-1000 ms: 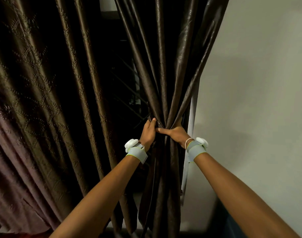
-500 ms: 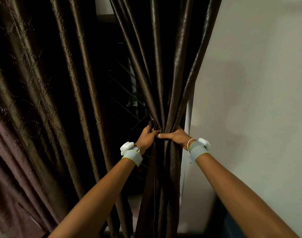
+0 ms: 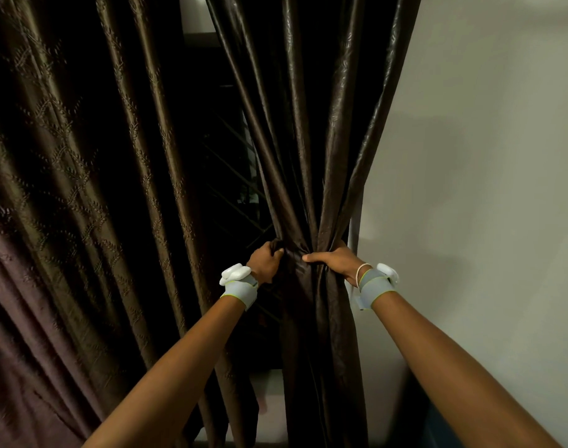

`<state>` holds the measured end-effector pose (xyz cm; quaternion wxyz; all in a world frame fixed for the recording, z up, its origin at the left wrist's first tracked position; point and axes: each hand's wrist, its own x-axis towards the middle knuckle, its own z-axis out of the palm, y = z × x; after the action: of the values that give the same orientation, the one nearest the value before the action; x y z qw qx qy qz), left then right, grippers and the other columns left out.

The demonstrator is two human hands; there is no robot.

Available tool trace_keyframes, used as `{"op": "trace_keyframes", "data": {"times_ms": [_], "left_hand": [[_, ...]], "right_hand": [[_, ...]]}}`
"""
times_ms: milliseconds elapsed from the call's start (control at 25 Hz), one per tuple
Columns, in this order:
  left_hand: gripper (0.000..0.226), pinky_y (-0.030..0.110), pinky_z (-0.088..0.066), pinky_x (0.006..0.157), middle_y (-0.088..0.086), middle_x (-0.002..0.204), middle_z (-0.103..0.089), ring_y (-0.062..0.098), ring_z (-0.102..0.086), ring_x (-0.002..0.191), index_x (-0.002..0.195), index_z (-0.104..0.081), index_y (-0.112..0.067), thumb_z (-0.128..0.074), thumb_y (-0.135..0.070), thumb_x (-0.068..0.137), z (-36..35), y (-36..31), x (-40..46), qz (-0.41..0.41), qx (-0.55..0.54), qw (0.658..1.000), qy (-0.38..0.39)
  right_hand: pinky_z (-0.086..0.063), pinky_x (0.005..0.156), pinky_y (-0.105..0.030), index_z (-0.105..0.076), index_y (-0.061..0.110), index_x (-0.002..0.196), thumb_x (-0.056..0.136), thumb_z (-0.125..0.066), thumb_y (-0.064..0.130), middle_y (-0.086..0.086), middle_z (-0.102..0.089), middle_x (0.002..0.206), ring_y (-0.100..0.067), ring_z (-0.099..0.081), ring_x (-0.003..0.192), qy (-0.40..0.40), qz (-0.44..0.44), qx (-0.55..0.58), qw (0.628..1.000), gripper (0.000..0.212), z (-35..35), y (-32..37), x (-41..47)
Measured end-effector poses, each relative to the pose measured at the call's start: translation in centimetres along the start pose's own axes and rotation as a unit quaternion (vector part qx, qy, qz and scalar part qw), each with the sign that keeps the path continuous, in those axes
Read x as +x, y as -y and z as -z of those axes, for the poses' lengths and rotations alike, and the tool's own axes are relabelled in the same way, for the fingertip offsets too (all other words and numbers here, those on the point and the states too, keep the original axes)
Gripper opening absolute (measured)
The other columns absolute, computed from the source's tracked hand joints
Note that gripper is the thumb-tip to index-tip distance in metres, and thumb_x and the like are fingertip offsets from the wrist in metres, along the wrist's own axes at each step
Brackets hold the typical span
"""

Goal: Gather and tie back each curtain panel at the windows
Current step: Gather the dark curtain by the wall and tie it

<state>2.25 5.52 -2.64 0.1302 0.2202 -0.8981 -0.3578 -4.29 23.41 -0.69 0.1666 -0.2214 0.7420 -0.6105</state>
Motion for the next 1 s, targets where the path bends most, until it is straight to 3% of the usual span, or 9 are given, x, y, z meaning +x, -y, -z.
{"op": "trace_keyframes", "data": {"times_ms": [120,240,320,440,520,640,800,920,1000], "left_hand": [[0.041,0.049,-0.058,0.075,0.020,0.115,-0.060,0.040,-0.066,0.093,0.121,-0.046,-0.008,-0.045,-0.041,0.098,0.1,0.5,-0.1,0.047,0.067,0.997,0.004],[0.044,0.035,-0.058,0.057,0.015,0.111,-0.063,0.029,-0.069,0.079,0.124,-0.044,-0.010,-0.057,-0.039,0.093,0.5,0.3,-0.2,0.075,-0.048,0.995,0.054],[0.038,0.029,-0.058,0.056,0.012,0.111,-0.064,0.022,-0.067,0.077,0.124,-0.048,-0.010,-0.062,-0.024,0.092,0.5,0.3,0.1,0.059,-0.143,0.986,0.059],[0.008,0.025,-0.058,0.053,0.010,0.095,-0.061,0.019,-0.063,0.076,0.097,-0.054,-0.007,-0.058,-0.003,0.092,0.0,-0.9,0.0,0.035,-0.261,0.964,0.034],[0.019,0.023,-0.057,0.050,0.004,0.079,-0.058,0.016,-0.061,0.070,0.079,-0.051,-0.012,-0.058,0.002,0.091,-0.5,-1.9,0.0,0.023,-0.302,0.953,0.028],[0.012,0.037,-0.061,0.064,0.009,0.084,-0.068,0.024,-0.068,0.074,0.090,-0.061,-0.009,-0.069,-0.010,0.081,-1.2,-2.1,0.5,0.000,-0.255,0.966,-0.026],[0.031,0.047,-0.060,0.073,0.010,0.089,-0.072,0.031,-0.070,0.083,0.092,-0.064,-0.013,-0.066,-0.029,0.067,-2.8,-0.4,3.1,0.004,-0.196,0.979,-0.063],[0.016,0.050,-0.058,0.080,0.010,0.081,-0.068,0.033,-0.067,0.081,0.084,-0.061,-0.017,-0.059,-0.028,0.072,-1.9,-3.0,0.9,0.013,-0.248,0.968,-0.023],[0.009,0.040,-0.053,0.076,0.007,0.081,-0.062,0.027,-0.062,0.079,0.090,-0.059,-0.015,-0.055,-0.012,0.083,-1.6,-4.7,-0.6,0.000,-0.328,0.944,0.038]], "right_hand": [[-0.045,0.092,-0.029,-0.058,0.009,0.126,0.076,-0.081,0.015,-0.001,-0.062,0.115,-0.020,-0.059,0.099,0.007,-0.005,0.003,1.000,0.056,0.0,-0.1,-0.1],[-0.045,0.089,-0.027,-0.058,0.007,0.124,0.076,-0.080,0.013,-0.003,-0.063,0.111,-0.019,-0.059,0.096,-0.005,0.005,0.015,1.000,0.053,0.1,-0.4,0.1],[-0.046,0.088,-0.026,-0.061,0.008,0.121,0.074,-0.083,0.013,-0.002,-0.065,0.108,-0.016,-0.061,0.092,-0.004,0.005,0.014,1.000,0.052,0.0,-0.5,0.0],[-0.050,0.090,-0.027,-0.064,0.011,0.120,0.063,-0.090,0.021,-0.001,-0.069,0.113,-0.013,-0.066,0.096,0.021,0.010,0.002,1.000,0.063,-0.6,-0.7,0.2],[-0.052,0.088,-0.024,-0.068,0.013,0.116,0.061,-0.091,0.022,-0.001,-0.071,0.111,-0.011,-0.068,0.095,0.033,0.018,-0.015,0.999,0.060,-0.9,-0.7,0.6],[-0.053,0.077,-0.016,-0.070,0.009,0.111,0.067,-0.087,0.013,-0.002,-0.071,0.105,-0.008,-0.067,0.085,0.027,0.041,-0.013,0.999,0.048,-1.1,-0.7,0.8],[-0.051,0.089,-0.029,-0.068,0.006,0.116,0.069,-0.086,0.016,-0.006,-0.070,0.111,-0.019,-0.066,0.098,-0.016,0.031,-0.014,0.999,0.051,-1.3,-1.7,1.8],[-0.051,0.098,-0.036,-0.069,0.012,0.117,0.065,-0.088,0.024,-0.007,-0.070,0.115,-0.021,-0.066,0.104,0.001,0.019,-0.039,0.999,0.057,-1.3,-2.3,3.0],[-0.050,0.101,-0.039,-0.068,0.020,0.119,0.052,-0.092,0.040,-0.008,-0.066,0.121,-0.023,-0.064,0.109,0.002,0.026,-0.090,0.996,0.074,-0.9,-4.0,5.2]]}}
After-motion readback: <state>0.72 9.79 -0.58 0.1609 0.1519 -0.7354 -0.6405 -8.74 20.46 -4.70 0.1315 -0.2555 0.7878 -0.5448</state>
